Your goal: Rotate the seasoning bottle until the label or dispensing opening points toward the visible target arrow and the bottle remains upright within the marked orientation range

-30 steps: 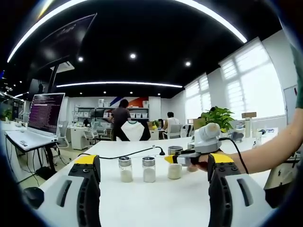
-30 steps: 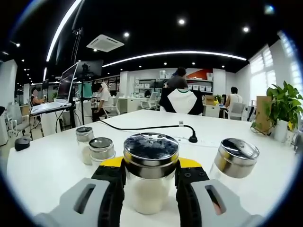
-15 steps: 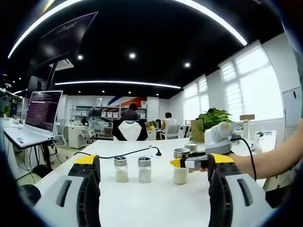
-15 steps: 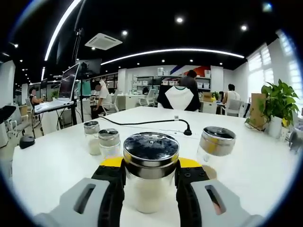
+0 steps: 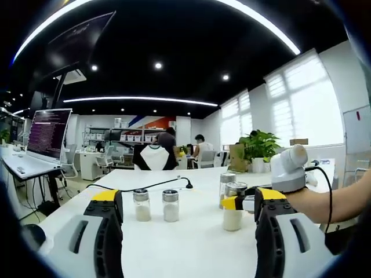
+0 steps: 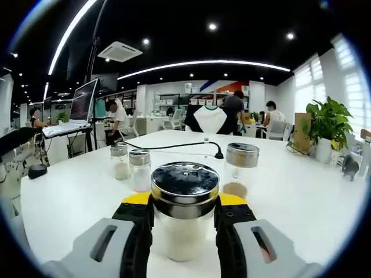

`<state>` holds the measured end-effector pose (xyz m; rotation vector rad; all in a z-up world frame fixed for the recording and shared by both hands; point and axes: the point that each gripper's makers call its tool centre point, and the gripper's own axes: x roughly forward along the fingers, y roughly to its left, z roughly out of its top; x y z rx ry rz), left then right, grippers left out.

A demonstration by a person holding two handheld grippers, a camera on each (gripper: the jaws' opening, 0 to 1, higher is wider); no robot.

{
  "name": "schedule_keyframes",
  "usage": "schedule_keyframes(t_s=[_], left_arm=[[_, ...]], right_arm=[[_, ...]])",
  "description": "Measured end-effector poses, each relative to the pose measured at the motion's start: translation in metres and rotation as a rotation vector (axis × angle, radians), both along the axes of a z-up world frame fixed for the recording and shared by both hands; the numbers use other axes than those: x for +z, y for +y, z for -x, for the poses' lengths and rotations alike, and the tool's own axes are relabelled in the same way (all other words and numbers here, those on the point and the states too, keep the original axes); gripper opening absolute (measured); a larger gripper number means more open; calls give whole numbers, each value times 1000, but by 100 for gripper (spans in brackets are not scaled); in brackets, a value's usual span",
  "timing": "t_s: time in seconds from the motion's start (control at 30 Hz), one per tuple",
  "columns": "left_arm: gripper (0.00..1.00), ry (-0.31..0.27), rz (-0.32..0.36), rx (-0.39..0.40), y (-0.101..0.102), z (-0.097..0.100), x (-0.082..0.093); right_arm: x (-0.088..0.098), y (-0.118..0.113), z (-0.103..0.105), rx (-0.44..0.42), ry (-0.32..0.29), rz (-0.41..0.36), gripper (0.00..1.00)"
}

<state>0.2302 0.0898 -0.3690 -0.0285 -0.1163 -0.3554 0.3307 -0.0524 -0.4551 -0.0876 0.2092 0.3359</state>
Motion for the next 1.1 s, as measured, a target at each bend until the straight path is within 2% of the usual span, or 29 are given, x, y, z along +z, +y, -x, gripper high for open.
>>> schedule_keyframes(t_s=[0.17,1.1], left_arm=[[99,0,-8,-10,-2,1,-1],[97,16,-14,-2,-2,2,-1]], right_arm=[[0,-5,11,-15,-1,-3,39],[4,-10,6,-28,-7,-12,39]])
